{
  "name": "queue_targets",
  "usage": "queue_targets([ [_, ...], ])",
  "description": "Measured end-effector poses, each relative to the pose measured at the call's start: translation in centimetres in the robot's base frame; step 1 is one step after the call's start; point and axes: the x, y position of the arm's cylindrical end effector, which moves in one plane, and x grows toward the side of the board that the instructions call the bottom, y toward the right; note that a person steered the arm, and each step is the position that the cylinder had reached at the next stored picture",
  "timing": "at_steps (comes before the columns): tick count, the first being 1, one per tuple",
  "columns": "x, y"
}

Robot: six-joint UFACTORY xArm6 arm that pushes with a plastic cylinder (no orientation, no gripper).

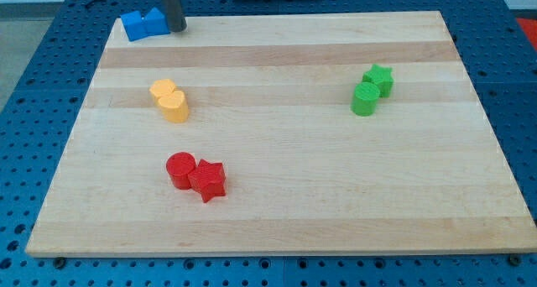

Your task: Nudge the blue triangle along with blue cube a bit left

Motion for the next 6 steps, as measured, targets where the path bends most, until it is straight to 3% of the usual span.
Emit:
queue_targets([
  [2,-2.5,3.0],
  [6,-2.5,-3.0],
])
